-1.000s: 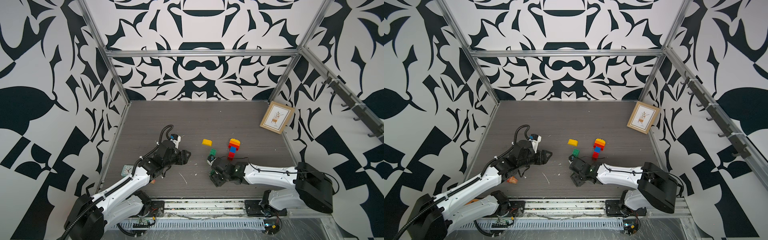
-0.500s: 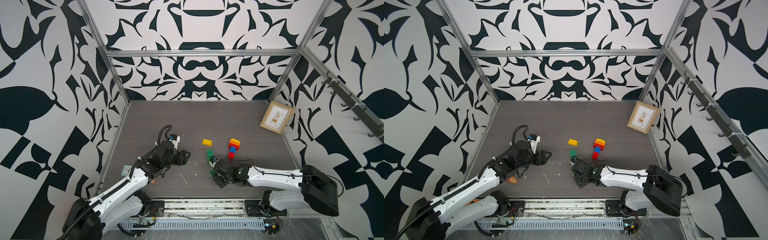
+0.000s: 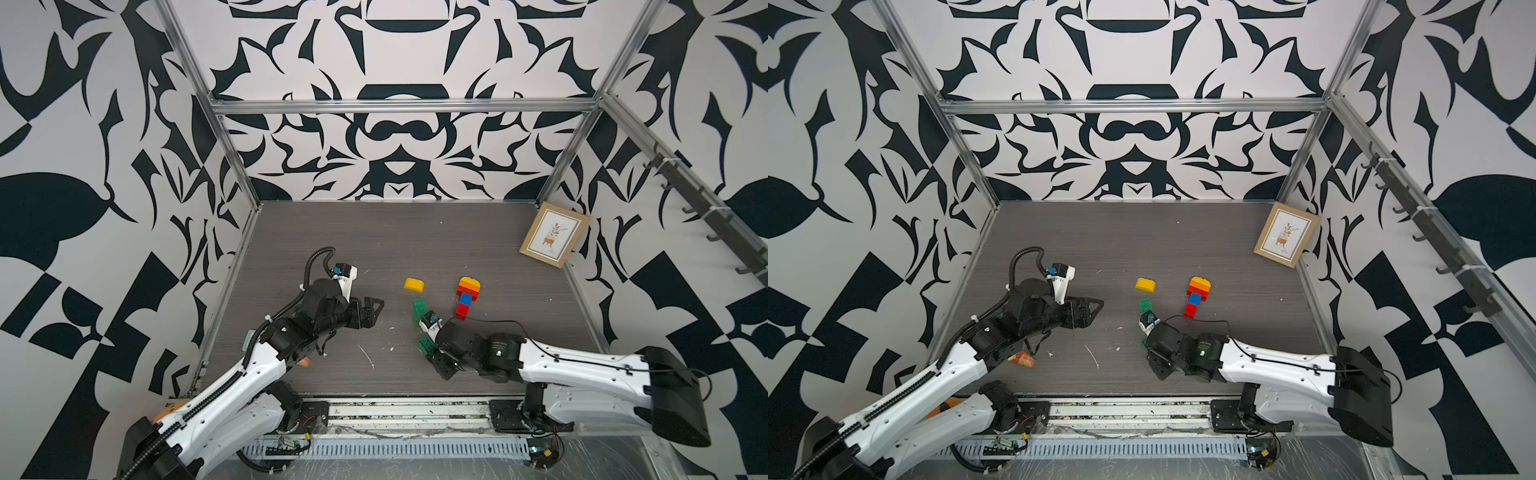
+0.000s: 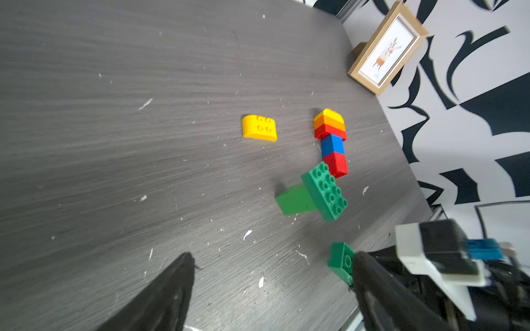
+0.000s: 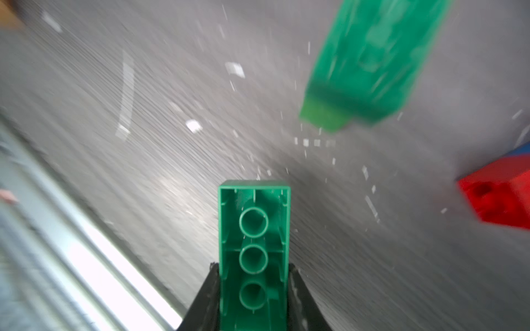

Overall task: Assemble an ice cream with lego
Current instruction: Pick up the lego brick from the center of the board.

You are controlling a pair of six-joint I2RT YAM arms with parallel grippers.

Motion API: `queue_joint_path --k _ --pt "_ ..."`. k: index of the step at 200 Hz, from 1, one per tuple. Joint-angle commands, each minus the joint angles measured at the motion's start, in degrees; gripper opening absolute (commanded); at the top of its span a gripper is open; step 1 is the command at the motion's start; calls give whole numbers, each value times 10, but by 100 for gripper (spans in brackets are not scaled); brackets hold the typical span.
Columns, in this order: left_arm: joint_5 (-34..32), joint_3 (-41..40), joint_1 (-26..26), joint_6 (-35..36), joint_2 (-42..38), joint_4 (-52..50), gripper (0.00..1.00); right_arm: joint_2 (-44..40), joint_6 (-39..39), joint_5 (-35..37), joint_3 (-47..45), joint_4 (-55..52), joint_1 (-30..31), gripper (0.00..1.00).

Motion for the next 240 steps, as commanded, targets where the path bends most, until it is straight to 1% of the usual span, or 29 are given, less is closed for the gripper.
queue_joint_path --k 1,8,23,37,50,64,77,100,117,139,169,181,200,218,220,223,240 --pt "4 28 4 32 -29 -14 98 -36 2 8 46 -2 1 19" --pt "23 31 5 42 -30 -8 100 -36 -7 11 57 -6 1 18" --pt "84 36 5 64 -17 19 99 -26 -32 5 78 11 1 18" --pt "161 26 5 86 0 71 99 -17 -59 -20 94 61 1 17" --pt "219 19 5 100 16 125 99 -12 -83 -43 114 94 0 16" --pt "244 28 6 129 24 140 99 -14 -103 -64 131 117 -3 16" --pt "282 32 8 149 27 161 99 -23 -117 -93 129 151 -11 16" --pt "357 40 19 147 37 213 99 -31 -121 -163 129 201 -38 16" --pt "409 49 33 131 46 233 99 -42 -124 -188 127 225 -49 16" --pt "452 48 43 98 36 287 100 -56 -130 -207 127 244 -62 16" --pt "495 63 43 61 33 336 100 -62 -136 -242 131 271 -66 17" --pt "514 73 43 47 41 346 97 -62 -135 -250 132 279 -66 18" --pt "542 87 43 26 55 358 87 -63 -136 -255 134 285 -66 18" --pt "557 91 43 8 63 377 86 -63 -137 -254 131 291 -67 18" --pt "559 90 43 6 64 380 83 -63 -138 -254 130 292 -67 18" --pt "561 90 43 3 65 385 82 -63 -138 -254 130 292 -67 18" --pt "562 88 44 -6 67 391 80 -64 -139 -246 130 298 -67 19"
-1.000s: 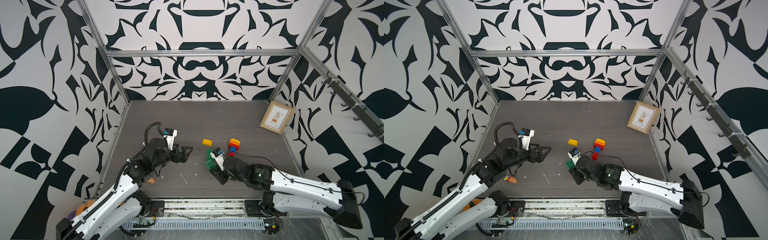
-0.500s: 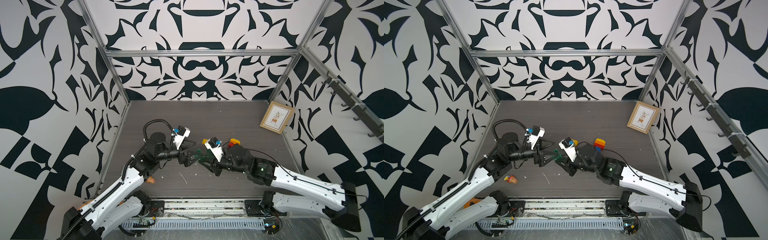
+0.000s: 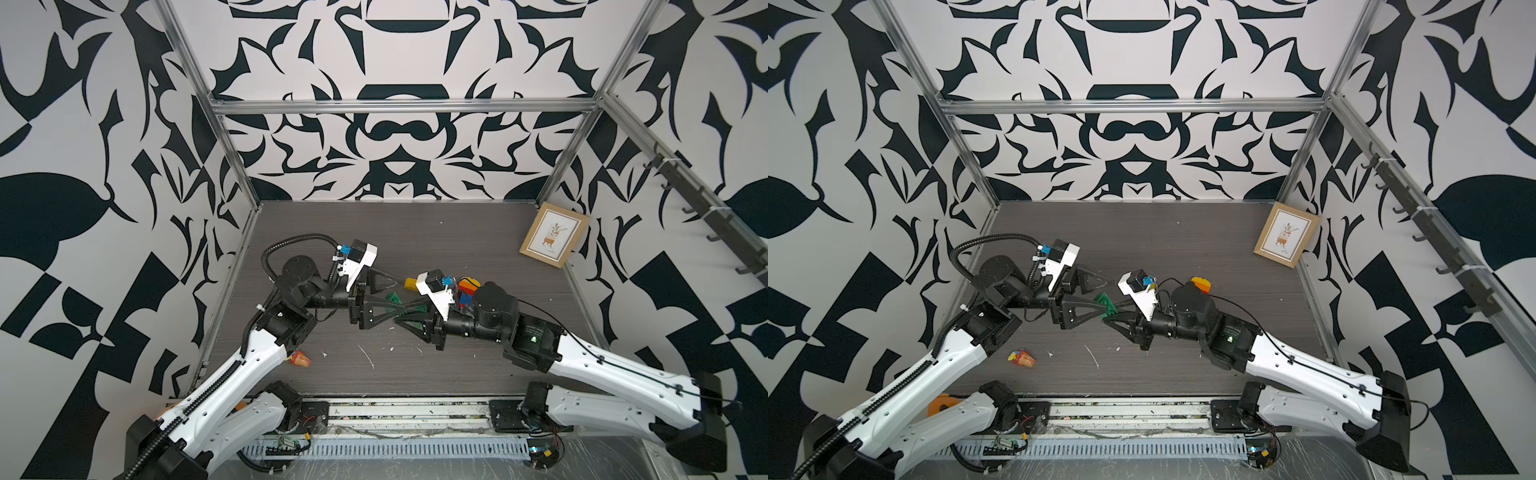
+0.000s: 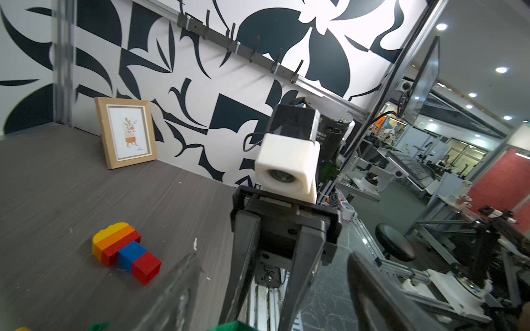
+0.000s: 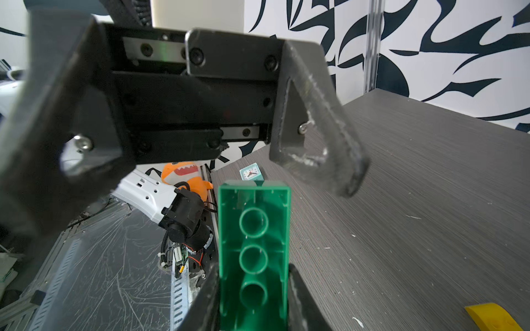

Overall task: Assemble an ice cream with lego
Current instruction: Pick up the lego brick from the center of the board, then place the lego brick at the center of the board.

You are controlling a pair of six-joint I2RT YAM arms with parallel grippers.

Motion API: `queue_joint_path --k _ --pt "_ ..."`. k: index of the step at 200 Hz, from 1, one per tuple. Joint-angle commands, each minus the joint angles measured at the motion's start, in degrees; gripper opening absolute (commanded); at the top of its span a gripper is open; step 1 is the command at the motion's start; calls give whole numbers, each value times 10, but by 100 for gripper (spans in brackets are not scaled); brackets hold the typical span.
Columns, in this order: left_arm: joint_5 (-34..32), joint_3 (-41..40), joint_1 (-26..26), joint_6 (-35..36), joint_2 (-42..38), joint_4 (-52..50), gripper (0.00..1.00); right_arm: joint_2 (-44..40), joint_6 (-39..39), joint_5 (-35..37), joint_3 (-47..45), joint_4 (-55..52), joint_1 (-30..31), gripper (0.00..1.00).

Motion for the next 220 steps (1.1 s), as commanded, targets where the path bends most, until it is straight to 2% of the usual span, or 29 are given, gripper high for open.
queue_joint_path --k 1,43,65,73,87,105,121,128,141,150,158,175,190,205,220 --pt "34 10 2 -30 5 35 80 -11 -9 -5 23 44 -3 19" --pt "12 7 2 -7 17 0 80 -6 -9 -1 21 59 -3 21" --pt "8 16 1 1 26 -13 72 -5 -8 0 19 63 -3 21" --pt "8 17 2 1 28 -13 66 -5 -6 1 17 65 -3 21" --pt "-2 18 2 3 30 -13 49 -6 -4 1 14 71 -2 21" --pt "-14 21 2 6 31 -13 41 -2 1 1 12 78 -3 23" --pt "-26 23 1 7 32 -14 29 1 4 5 11 81 -3 25" --pt "-32 25 2 7 33 -18 24 1 6 10 11 83 -2 29" --pt "-55 32 2 10 33 -51 17 -2 6 36 10 76 -3 42" --pt "-89 44 2 25 34 -107 8 -6 6 71 15 52 -3 47" --pt "-152 59 2 37 35 -184 4 -12 0 105 21 17 -3 51" --pt "-323 103 2 46 53 -384 5 -31 10 234 43 -100 -3 52" --pt "-452 117 2 -12 79 -522 6 -48 17 314 51 -185 -3 53" --pt "-482 85 1 -58 106 -556 9 -50 21 336 59 -239 -3 54" --pt "-487 40 1 -95 135 -536 12 -25 46 335 75 -285 -2 54"
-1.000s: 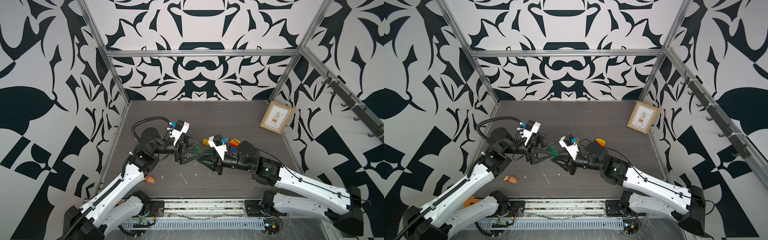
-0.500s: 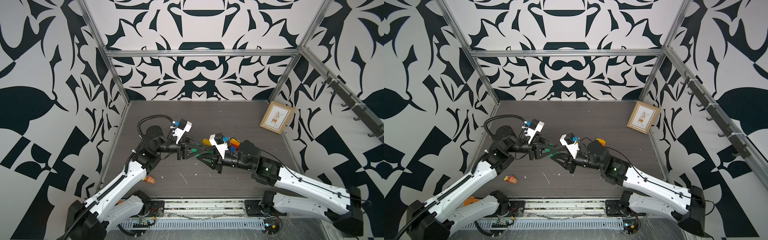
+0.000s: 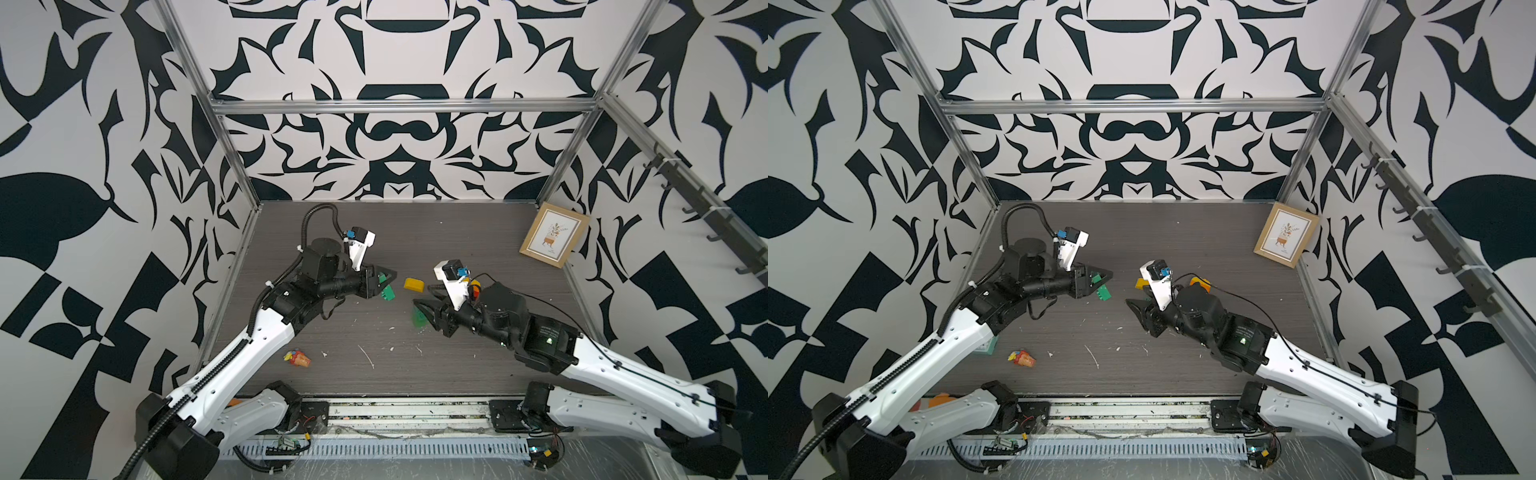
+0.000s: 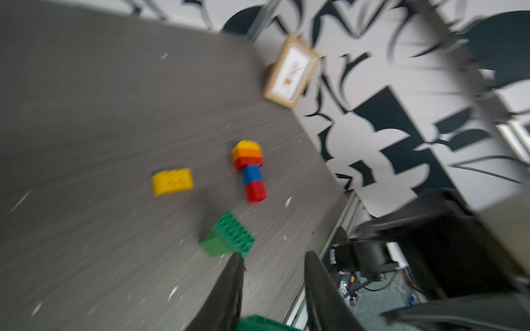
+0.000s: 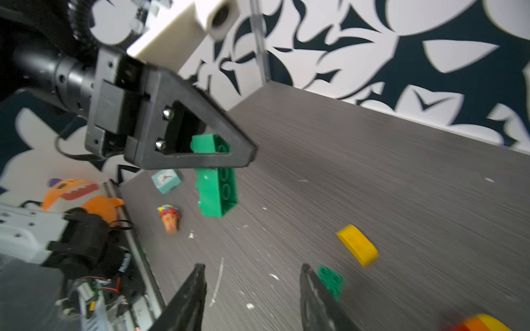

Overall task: Assemble an ice cream with lego
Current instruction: Place the lego brick at the center of the board.

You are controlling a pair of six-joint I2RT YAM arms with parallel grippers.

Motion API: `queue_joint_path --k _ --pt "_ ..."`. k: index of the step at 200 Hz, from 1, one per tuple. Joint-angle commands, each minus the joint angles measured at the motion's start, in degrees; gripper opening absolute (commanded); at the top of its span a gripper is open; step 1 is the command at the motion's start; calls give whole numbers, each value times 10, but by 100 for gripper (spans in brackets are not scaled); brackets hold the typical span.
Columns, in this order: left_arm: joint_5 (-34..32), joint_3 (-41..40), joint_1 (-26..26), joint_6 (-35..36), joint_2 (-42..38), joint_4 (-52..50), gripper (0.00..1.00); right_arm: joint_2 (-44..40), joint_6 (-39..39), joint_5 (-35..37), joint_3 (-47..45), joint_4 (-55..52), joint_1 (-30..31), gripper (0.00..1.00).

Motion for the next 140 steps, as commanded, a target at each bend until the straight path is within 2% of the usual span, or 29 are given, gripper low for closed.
queue_joint_path --k 1,17,42,55,70,85,90,101,109,128,140 --pt "-115 -60 -1 -78 45 -133 12 18 32 74 43 -116 1 54" --pt "-122 -93 -1 -95 82 -112 15 61 58 73 58 -163 4 53" --pt "-145 -106 -1 -96 146 -104 15 121 95 49 53 -173 21 53" --pt "-147 -109 -1 -94 171 -98 25 144 113 47 46 -164 38 53" --pt "-149 -112 -1 -90 192 -93 26 166 124 56 39 -151 55 54" --pt "-151 -106 0 -84 204 -99 32 182 133 60 39 -140 69 55" --pt "-150 -105 0 -83 206 -100 36 187 136 63 39 -136 72 56" --pt "-158 -101 0 -79 206 -106 56 195 140 63 40 -129 78 58" --pt "-167 -100 1 -77 205 -110 66 204 141 65 43 -128 81 58" --pt "-177 -101 6 -74 199 -111 79 224 141 68 55 -132 89 60" --pt "-174 -99 15 -71 191 -112 81 239 141 62 65 -128 94 60"
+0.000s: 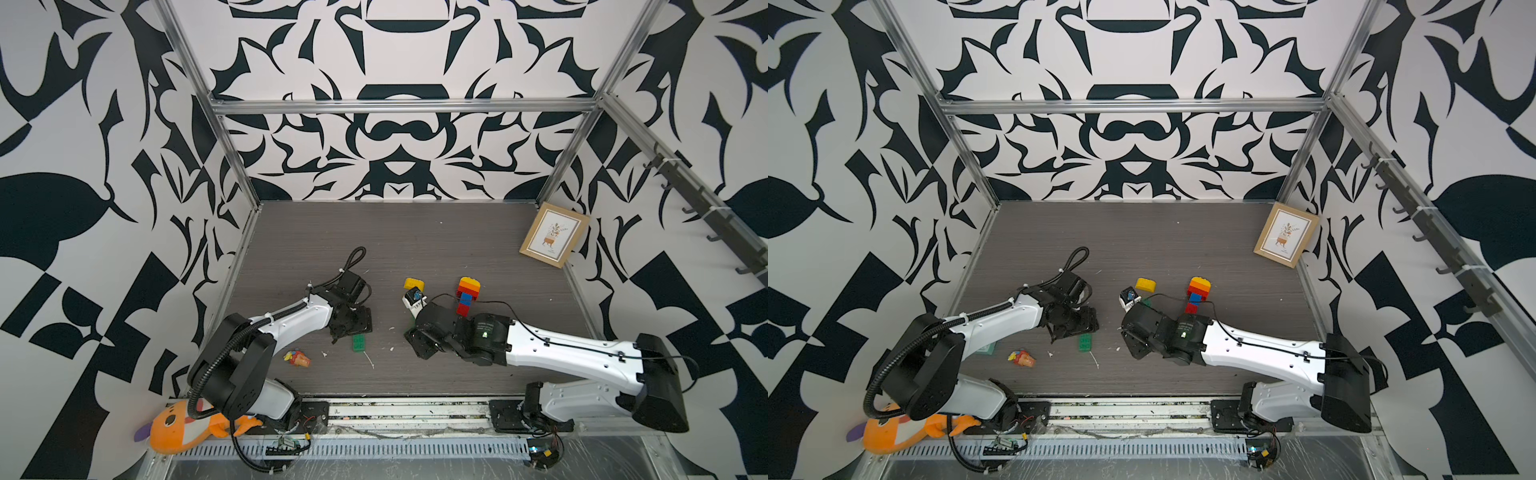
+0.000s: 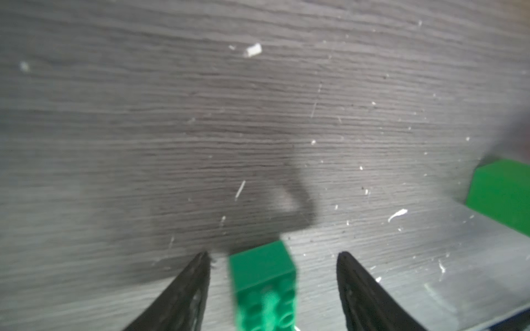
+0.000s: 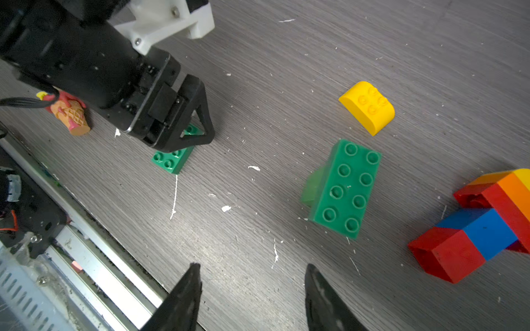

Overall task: Assemble an ice cream with lego
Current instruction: Place the lego brick at the center of the board.

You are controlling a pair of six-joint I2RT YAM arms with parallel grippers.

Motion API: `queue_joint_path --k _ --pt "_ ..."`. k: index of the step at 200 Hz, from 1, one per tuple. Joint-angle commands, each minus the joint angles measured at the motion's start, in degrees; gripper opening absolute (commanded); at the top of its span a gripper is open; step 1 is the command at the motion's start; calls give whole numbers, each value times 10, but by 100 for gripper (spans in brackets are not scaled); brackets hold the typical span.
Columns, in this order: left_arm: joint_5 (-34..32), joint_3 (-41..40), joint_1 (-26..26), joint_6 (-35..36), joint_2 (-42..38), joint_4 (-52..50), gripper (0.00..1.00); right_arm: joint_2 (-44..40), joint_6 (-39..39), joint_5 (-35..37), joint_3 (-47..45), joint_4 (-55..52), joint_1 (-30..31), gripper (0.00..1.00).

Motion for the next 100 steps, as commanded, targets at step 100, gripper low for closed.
queue_joint_path --k 100 --pt "12 142 224 144 -308 -150 88 313 97 -75 182 111 37 65"
